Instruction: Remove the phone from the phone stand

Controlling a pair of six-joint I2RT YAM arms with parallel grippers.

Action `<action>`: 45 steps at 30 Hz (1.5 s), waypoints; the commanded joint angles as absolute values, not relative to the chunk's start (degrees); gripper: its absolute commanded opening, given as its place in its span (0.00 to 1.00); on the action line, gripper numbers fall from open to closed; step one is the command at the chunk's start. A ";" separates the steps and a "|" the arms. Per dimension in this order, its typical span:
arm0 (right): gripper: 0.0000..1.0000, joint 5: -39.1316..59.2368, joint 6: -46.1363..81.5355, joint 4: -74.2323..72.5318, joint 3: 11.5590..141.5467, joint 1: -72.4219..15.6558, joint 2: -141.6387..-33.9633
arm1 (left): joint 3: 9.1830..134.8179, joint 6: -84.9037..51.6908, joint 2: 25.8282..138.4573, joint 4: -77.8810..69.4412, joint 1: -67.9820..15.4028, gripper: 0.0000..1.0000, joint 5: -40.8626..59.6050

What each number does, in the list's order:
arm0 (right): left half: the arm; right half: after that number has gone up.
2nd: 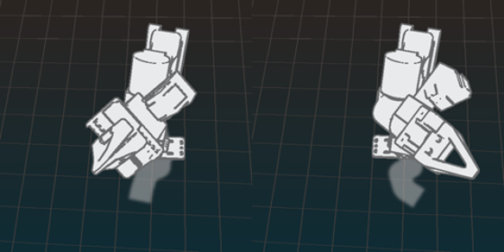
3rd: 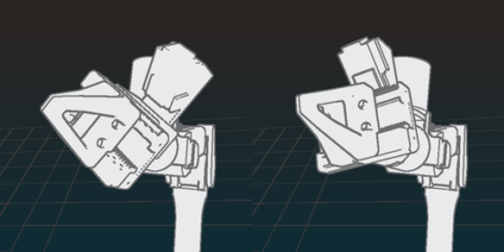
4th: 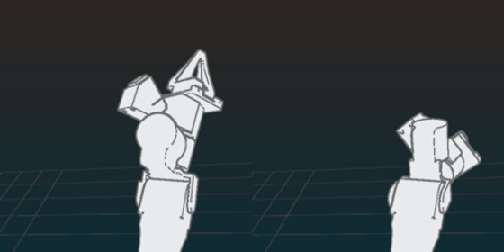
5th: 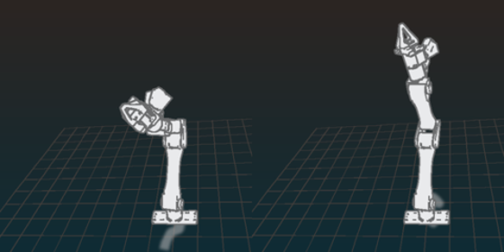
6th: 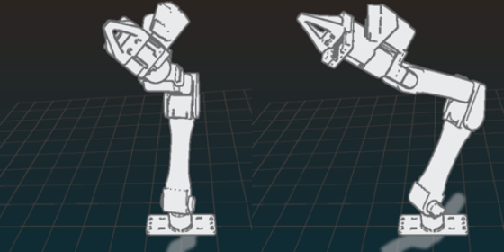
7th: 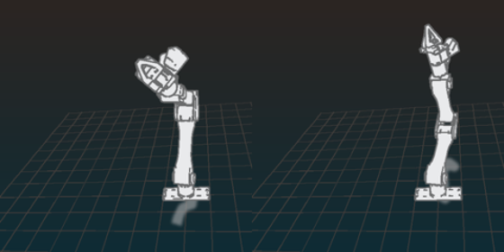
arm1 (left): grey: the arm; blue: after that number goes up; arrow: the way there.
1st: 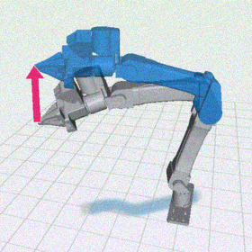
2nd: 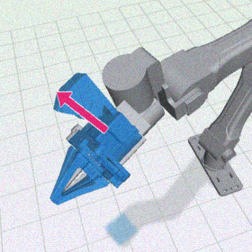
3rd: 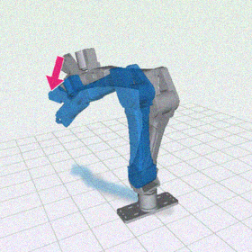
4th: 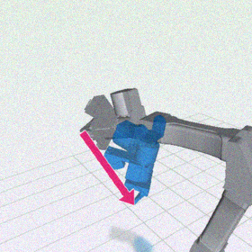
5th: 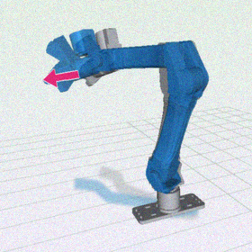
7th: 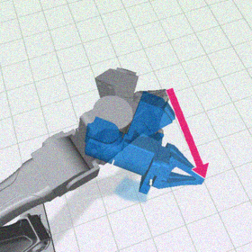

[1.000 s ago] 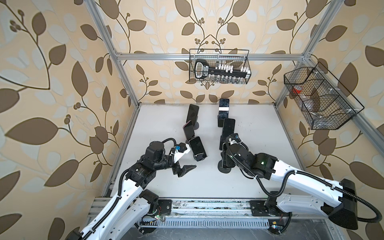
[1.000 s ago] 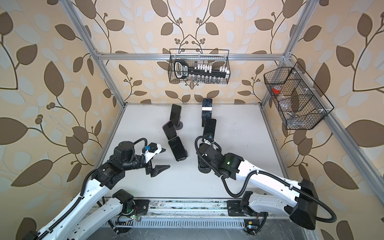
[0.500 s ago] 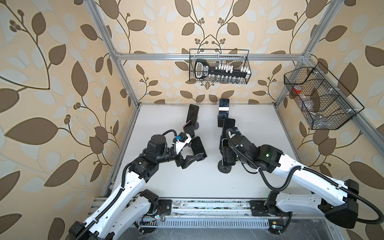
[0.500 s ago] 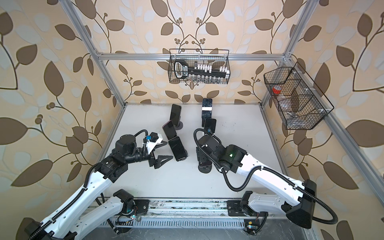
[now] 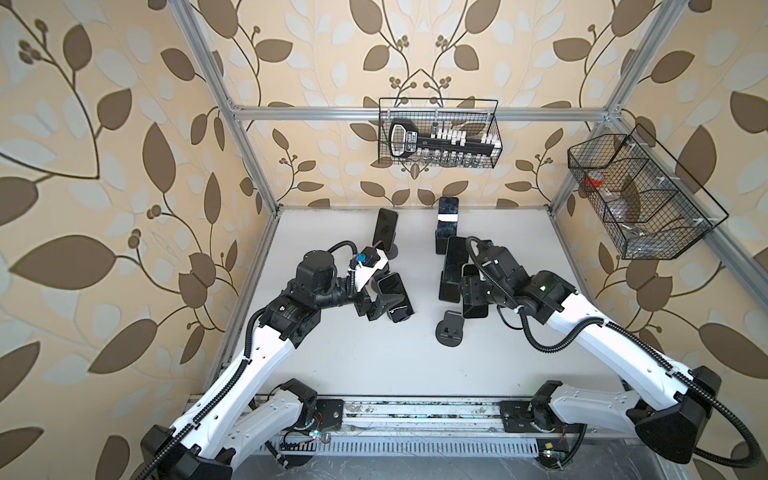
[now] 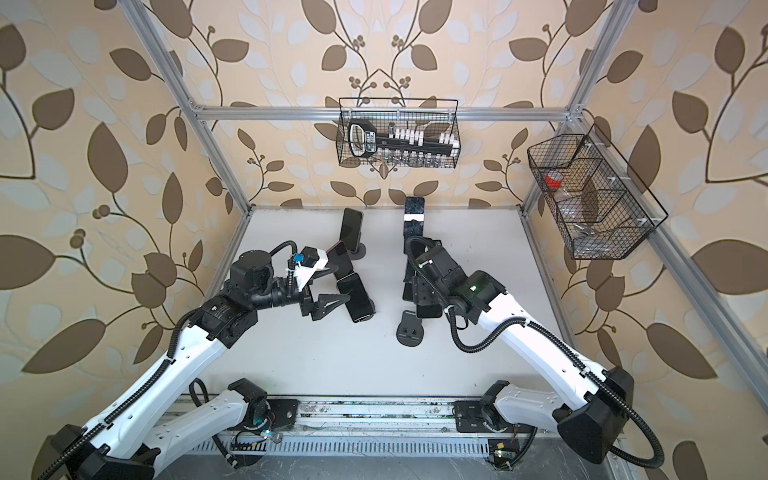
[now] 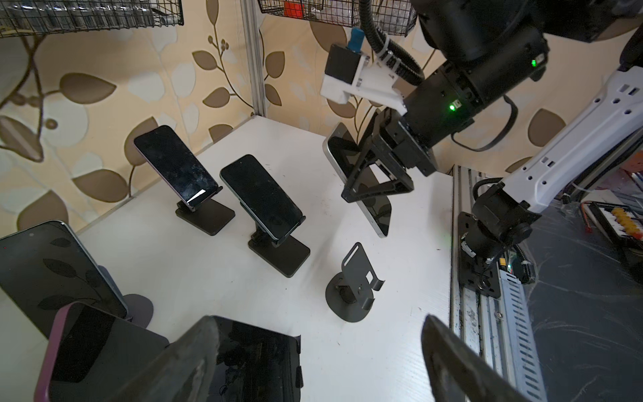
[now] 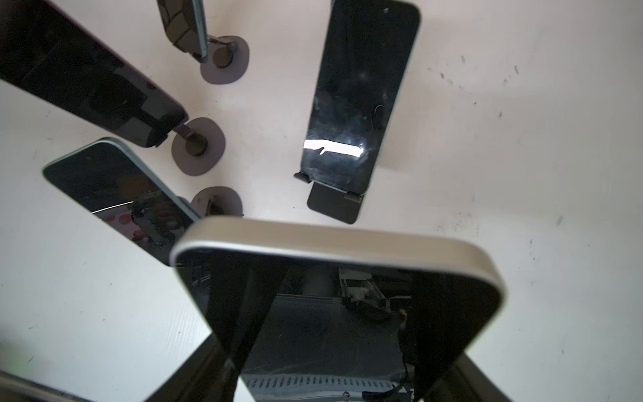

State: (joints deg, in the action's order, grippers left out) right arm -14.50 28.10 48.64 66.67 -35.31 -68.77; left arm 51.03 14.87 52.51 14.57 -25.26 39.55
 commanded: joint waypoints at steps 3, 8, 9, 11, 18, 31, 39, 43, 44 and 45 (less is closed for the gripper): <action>0.43 -12.09 19.45 47.52 67.86 -28.33 -69.40 | 54.13 14.46 53.64 10.01 -26.92 0.91 41.43; 0.43 -9.30 13.91 46.42 69.08 -21.15 -72.98 | 55.02 11.79 54.77 8.22 -29.96 0.90 37.76; 0.43 -9.21 13.44 46.36 69.25 -20.34 -73.53 | 55.00 11.74 54.99 7.74 -30.63 0.90 37.50; 0.44 -9.36 12.60 45.34 68.96 -18.90 -74.50 | 55.01 12.30 56.03 7.21 -32.16 0.90 36.32; 0.44 -7.49 12.08 41.66 67.63 -14.84 -77.81 | 58.01 13.39 61.29 6.70 -35.23 0.90 34.74; 0.45 -4.93 12.02 38.17 72.21 -11.14 -88.12 | 63.10 13.01 70.88 3.34 -38.25 0.89 32.59; 0.45 -1.78 10.99 38.01 77.23 -6.09 -95.33 | 66.80 11.00 77.08 1.85 -39.79 0.89 28.95; 0.46 -0.77 10.55 38.14 79.96 -4.40 -99.10 | 69.63 9.70 80.23 2.01 -40.16 0.89 27.73; 0.46 -0.83 10.44 38.23 80.65 -4.18 -100.01 | 70.31 9.38 80.95 2.19 -40.24 0.89 27.47; 0.46 -0.94 10.43 38.32 81.17 -3.92 -100.87 | 70.75 9.06 81.47 2.36 -40.25 0.89 27.22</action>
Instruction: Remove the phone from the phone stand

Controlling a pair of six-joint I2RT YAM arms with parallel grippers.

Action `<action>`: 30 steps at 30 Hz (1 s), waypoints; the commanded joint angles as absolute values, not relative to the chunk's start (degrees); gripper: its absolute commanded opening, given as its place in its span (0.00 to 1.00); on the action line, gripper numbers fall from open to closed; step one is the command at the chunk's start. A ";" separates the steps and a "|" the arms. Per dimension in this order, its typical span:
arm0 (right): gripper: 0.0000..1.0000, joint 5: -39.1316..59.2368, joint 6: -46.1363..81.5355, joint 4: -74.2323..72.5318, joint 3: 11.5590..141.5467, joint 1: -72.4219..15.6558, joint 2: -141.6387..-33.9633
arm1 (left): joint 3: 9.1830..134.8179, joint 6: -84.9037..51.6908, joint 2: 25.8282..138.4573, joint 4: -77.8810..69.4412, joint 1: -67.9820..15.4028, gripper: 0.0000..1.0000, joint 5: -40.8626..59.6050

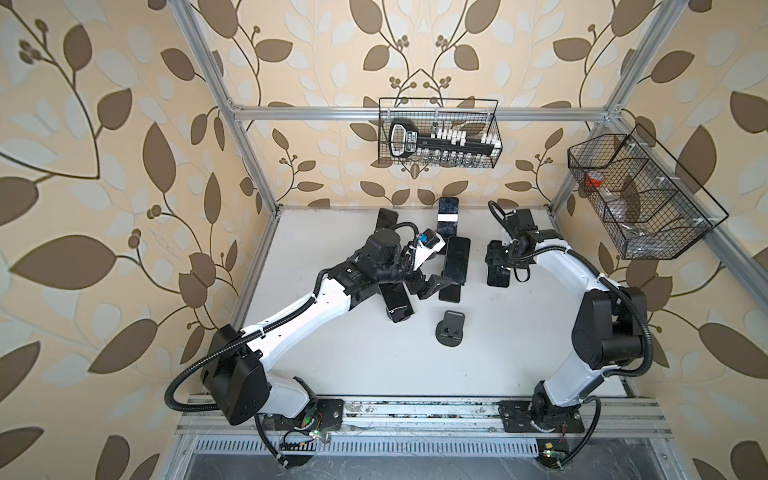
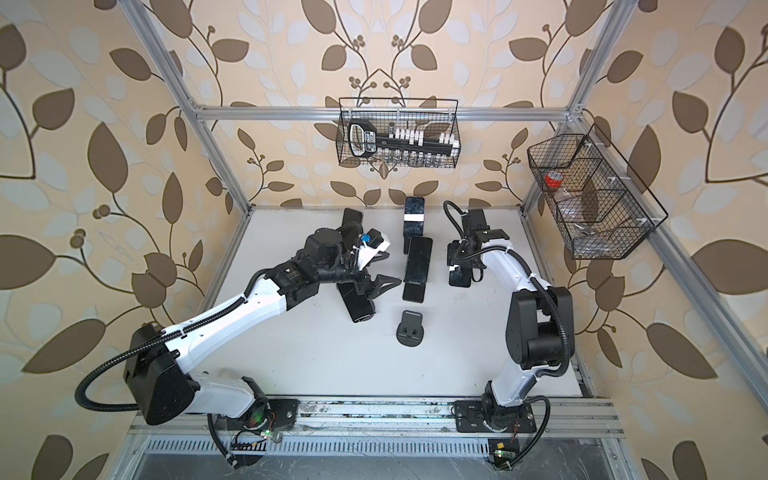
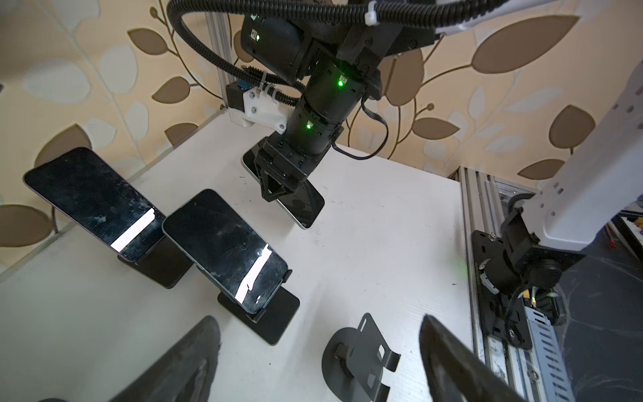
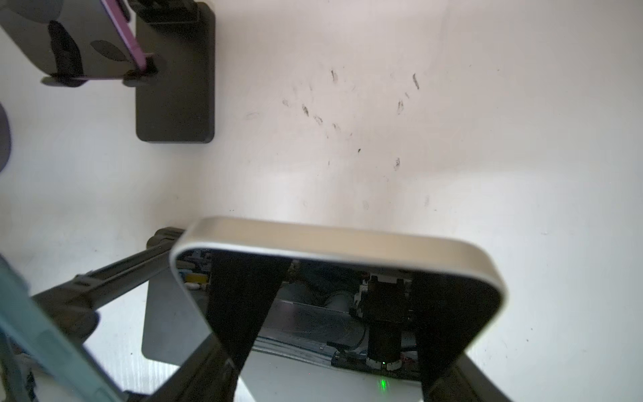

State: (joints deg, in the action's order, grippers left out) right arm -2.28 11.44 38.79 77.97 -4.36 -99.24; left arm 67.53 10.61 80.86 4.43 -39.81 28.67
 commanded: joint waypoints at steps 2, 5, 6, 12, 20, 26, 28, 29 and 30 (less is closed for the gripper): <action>0.46 -0.78 10.31 38.57 82.94 -3.64 -103.03 | 71.48 8.57 82.18 2.27 -40.43 0.89 26.81; 0.47 -0.73 9.94 39.56 86.28 -3.57 -106.37 | 72.13 8.14 84.49 2.37 -40.74 0.89 26.67; 0.47 -0.58 9.93 40.12 87.14 -3.46 -107.37 | 72.38 8.01 84.71 2.54 -40.77 0.89 26.72; 0.48 -1.79 9.33 40.63 90.59 -3.00 -111.59 | 73.34 8.23 85.86 3.49 -40.96 0.90 27.40; 0.48 -1.36 7.70 42.82 97.89 -0.37 -117.74 | 75.14 8.70 87.69 4.31 -40.96 0.90 29.03; 0.48 -0.29 7.16 44.94 104.01 0.29 -122.72 | 77.41 8.69 90.54 3.87 -41.30 0.90 29.97; 0.48 0.00 7.21 45.82 106.27 0.43 -124.44 | 78.26 8.79 91.46 3.74 -41.41 0.90 30.23; 0.48 0.06 7.21 46.13 107.20 0.47 -125.19 | 78.55 8.82 91.78 3.63 -41.40 0.90 30.32; 0.48 0.12 7.13 46.30 108.01 0.44 -125.82 | 78.78 8.79 92.17 3.52 -41.40 0.90 30.37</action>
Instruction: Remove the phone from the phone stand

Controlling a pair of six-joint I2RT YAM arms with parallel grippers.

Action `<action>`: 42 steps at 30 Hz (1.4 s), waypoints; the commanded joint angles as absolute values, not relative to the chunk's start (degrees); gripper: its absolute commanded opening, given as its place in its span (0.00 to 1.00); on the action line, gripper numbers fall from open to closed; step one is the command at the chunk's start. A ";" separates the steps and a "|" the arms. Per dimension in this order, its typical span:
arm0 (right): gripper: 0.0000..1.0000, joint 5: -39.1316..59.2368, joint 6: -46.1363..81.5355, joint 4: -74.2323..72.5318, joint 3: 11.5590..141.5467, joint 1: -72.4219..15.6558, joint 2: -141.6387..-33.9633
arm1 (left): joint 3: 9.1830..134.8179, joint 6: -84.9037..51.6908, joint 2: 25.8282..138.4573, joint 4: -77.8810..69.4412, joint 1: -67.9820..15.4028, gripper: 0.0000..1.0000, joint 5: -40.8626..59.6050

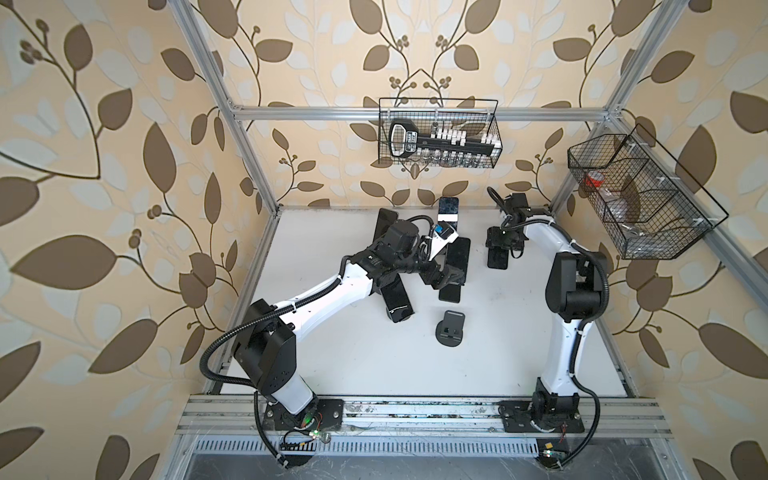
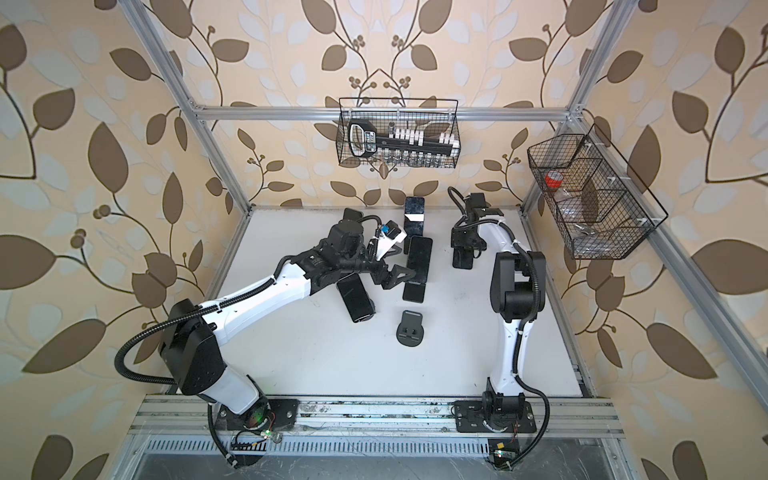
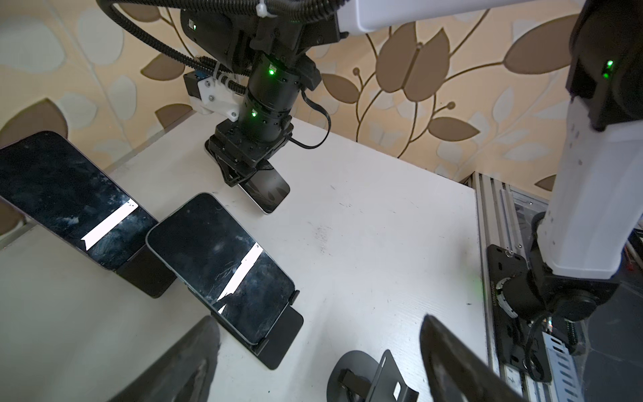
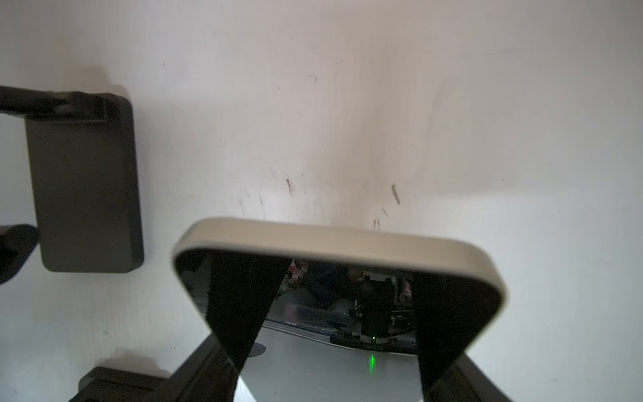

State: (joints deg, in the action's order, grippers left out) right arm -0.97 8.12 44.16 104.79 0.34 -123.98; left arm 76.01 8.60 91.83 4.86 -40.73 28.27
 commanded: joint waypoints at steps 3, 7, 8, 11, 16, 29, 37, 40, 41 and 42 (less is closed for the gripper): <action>0.48 0.88 6.88 47.14 110.96 0.48 -127.95 | 79.65 8.84 93.11 3.52 -41.40 0.90 30.58; 0.48 1.52 6.59 48.46 114.77 0.45 -130.94 | 79.86 9.19 93.69 3.58 -41.48 0.90 30.94; 0.48 1.66 6.59 48.60 115.57 0.48 -131.67 | 79.81 9.31 93.78 3.60 -41.48 0.90 30.94; 0.48 2.35 6.59 48.95 117.48 0.47 -133.47 | 80.07 10.09 94.06 4.08 -41.47 0.90 31.03; 0.48 2.81 6.33 49.46 121.31 0.47 -136.67 | 81.08 10.72 94.73 5.01 -41.48 0.90 31.51; 0.49 4.58 4.67 48.36 128.67 0.47 -143.03 | 82.17 12.63 95.86 7.20 -41.48 0.91 31.82; 0.49 4.04 3.69 47.99 128.60 0.47 -144.88 | 82.17 13.51 95.74 7.02 -41.48 0.91 31.90; 0.49 3.84 3.61 47.99 128.50 0.48 -145.36 | 82.42 14.22 95.66 7.38 -41.48 0.91 31.99; 0.49 3.60 3.60 47.98 128.43 0.44 -145.54 | 82.41 14.41 95.54 7.54 -41.46 0.91 31.90; 0.49 3.35 3.60 47.98 128.33 0.46 -145.61 | 82.47 14.61 95.46 7.71 -41.46 0.91 31.90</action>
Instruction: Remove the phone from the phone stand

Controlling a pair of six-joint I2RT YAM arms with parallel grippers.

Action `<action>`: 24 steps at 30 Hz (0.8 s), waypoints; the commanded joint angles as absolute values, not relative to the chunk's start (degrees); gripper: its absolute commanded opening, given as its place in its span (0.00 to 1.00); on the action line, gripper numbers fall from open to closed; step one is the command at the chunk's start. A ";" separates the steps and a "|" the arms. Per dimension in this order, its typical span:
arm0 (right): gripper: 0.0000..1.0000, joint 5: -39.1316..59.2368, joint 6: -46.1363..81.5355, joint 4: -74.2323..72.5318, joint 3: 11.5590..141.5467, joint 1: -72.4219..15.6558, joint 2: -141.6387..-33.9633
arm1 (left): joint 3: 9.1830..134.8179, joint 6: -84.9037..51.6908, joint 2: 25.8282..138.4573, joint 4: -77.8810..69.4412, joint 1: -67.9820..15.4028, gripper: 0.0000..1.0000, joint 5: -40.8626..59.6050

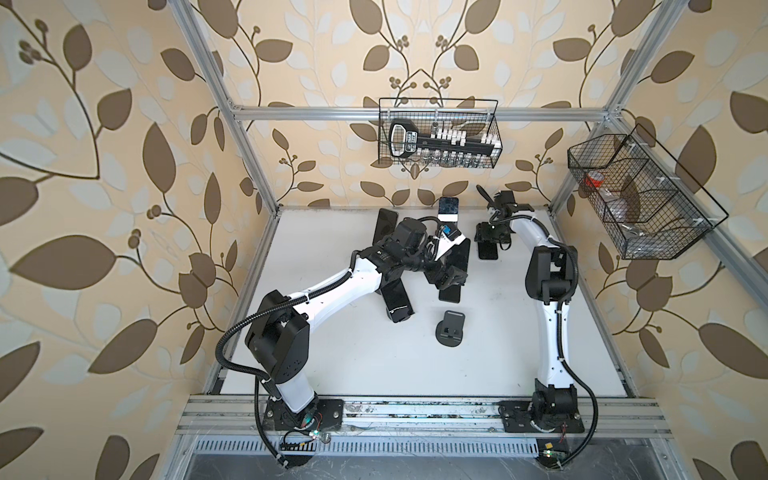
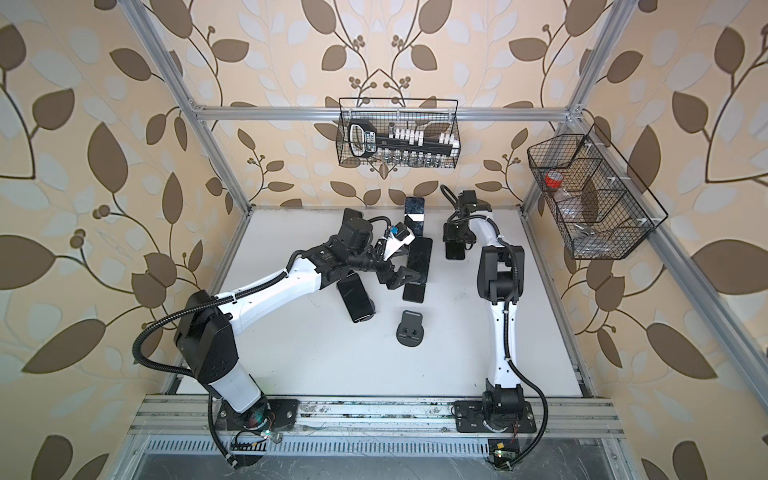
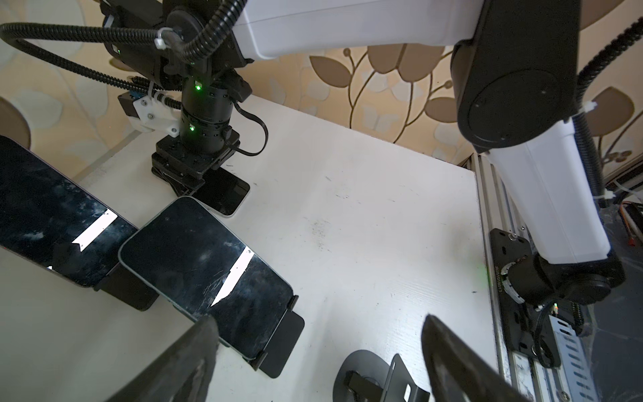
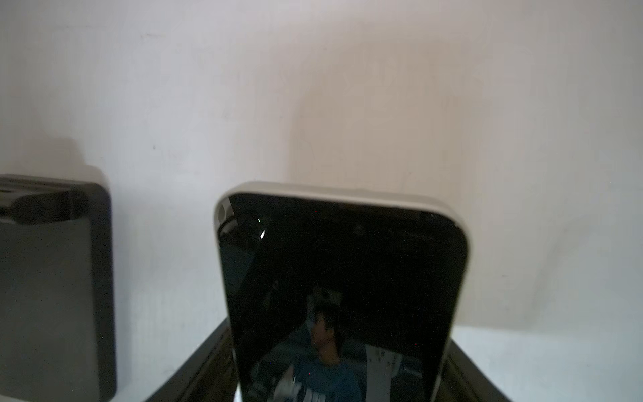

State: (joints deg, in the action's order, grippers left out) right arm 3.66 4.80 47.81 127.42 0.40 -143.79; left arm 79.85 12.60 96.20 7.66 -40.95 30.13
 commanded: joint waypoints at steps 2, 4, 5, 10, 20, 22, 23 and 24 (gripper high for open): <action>0.49 2.86 3.60 47.99 127.98 0.48 -145.80 | 82.50 14.90 95.45 8.06 -41.46 0.91 31.83; 0.49 2.50 3.60 47.92 127.63 0.44 -146.07 | 82.49 14.91 95.48 8.26 -41.47 0.91 31.89; 0.49 2.39 3.56 47.99 127.55 0.51 -146.19 | 82.50 14.96 95.37 8.35 -41.48 0.91 31.90; 0.49 2.37 3.38 47.92 127.13 0.48 -146.85 | 82.33 15.16 95.04 8.66 -41.48 0.92 31.56; 0.49 2.12 3.57 47.99 126.70 0.50 -147.32 | 82.05 15.98 95.09 9.29 -41.48 0.92 31.14; 0.50 2.18 3.52 47.99 126.72 0.47 -147.38 | 82.08 16.34 95.02 9.53 -41.48 0.92 30.87; 0.51 2.09 3.52 47.99 126.66 0.45 -147.39 | 82.08 16.48 95.02 9.63 -41.47 0.92 30.76; 0.51 2.03 3.52 47.99 126.67 0.49 -147.35 | 82.08 16.67 95.00 9.70 -41.42 0.92 30.68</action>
State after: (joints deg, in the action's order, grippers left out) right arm 2.98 4.40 46.85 127.42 0.38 -144.09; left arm 79.96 14.98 96.20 9.50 -40.95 30.04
